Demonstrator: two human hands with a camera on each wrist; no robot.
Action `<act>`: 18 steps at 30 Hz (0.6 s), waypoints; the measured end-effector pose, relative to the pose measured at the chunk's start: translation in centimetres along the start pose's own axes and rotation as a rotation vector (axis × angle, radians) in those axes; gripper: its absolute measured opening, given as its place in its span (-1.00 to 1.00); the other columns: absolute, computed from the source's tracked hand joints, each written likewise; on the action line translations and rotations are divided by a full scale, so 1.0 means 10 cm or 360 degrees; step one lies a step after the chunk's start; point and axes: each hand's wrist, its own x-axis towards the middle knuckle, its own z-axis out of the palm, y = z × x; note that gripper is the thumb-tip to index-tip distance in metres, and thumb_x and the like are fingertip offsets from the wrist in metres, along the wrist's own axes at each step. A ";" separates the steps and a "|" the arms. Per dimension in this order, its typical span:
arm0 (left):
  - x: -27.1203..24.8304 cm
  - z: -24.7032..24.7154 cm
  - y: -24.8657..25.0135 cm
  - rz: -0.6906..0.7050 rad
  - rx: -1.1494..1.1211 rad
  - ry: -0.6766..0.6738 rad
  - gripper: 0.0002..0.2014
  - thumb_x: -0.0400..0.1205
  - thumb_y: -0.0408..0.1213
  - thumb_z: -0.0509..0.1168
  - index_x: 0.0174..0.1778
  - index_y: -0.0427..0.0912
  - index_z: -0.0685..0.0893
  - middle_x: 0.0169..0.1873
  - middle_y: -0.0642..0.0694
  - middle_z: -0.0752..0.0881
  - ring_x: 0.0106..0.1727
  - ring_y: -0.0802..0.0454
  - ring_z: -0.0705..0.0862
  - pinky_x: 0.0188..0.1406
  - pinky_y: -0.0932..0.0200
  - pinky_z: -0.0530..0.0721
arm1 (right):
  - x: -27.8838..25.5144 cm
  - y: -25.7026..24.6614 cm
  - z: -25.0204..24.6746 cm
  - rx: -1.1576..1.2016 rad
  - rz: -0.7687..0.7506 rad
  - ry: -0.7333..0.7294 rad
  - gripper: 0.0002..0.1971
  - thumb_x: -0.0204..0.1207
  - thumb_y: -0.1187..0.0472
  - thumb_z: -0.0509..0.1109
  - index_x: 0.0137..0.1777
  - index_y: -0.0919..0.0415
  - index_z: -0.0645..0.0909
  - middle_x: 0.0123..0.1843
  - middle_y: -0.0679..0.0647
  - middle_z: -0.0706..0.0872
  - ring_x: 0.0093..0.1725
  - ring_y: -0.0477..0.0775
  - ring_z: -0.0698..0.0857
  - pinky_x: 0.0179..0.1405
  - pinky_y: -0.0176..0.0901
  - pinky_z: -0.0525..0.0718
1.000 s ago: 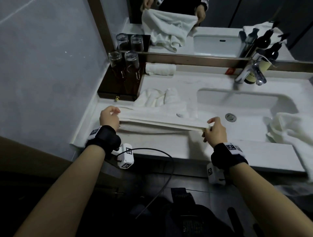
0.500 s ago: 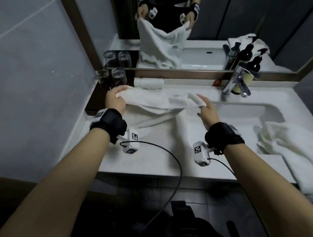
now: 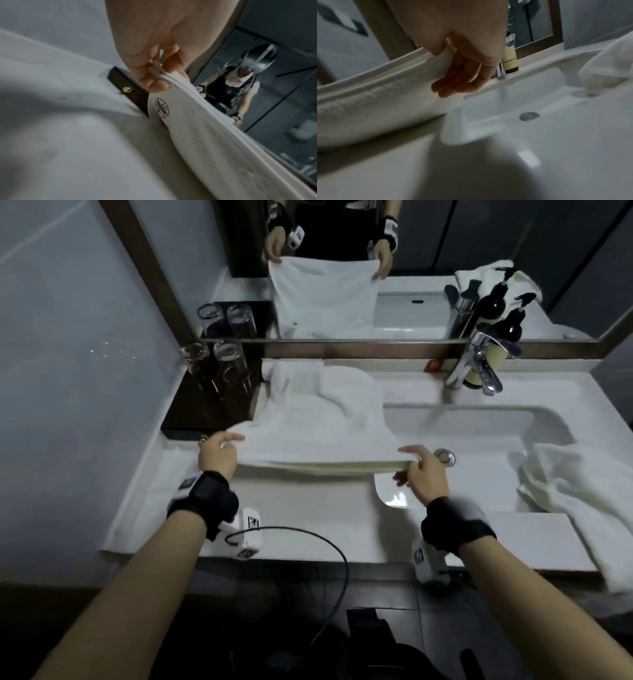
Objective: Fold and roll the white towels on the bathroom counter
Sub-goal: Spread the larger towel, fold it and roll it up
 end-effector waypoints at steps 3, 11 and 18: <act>-0.16 -0.07 -0.47 -0.0199 0.0151 -0.0145 -0.62 0.59 -0.58 0.01 0.04 -0.25 0.71 0.20 -0.24 0.62 -0.26 -0.13 0.59 -0.38 0.41 0.62 | -0.21 0.32 0.00 -0.0510 -0.0024 -0.0142 -0.72 0.43 0.34 0.25 0.13 0.10 0.52 -0.45 0.05 0.67 -0.34 0.24 0.70 -0.27 -0.02 0.65; -0.47 -0.16 -0.99 -0.0450 0.0270 -0.0167 -0.57 0.49 -0.77 0.03 -0.40 -0.12 0.53 -0.06 -0.19 0.45 -0.15 -0.17 0.51 -0.65 0.32 0.66 | -0.55 0.63 -0.08 -0.1203 -0.0172 -0.0372 -0.71 0.41 0.22 0.33 -0.07 0.03 0.22 -0.18 0.04 0.62 -0.26 0.22 0.55 -0.30 -0.08 0.39; -0.80 -0.13 -1.03 -0.0182 0.0499 -0.0151 -0.68 0.53 -0.57 0.08 -0.27 -0.09 0.64 0.00 -0.14 0.61 -0.21 -0.10 0.59 -0.14 0.19 0.47 | -0.77 0.67 -0.01 -0.1129 -0.0285 -0.0348 -0.79 0.47 0.19 0.34 0.02 0.14 0.38 -0.28 -0.02 0.55 -0.32 0.22 0.54 -0.35 -0.11 0.36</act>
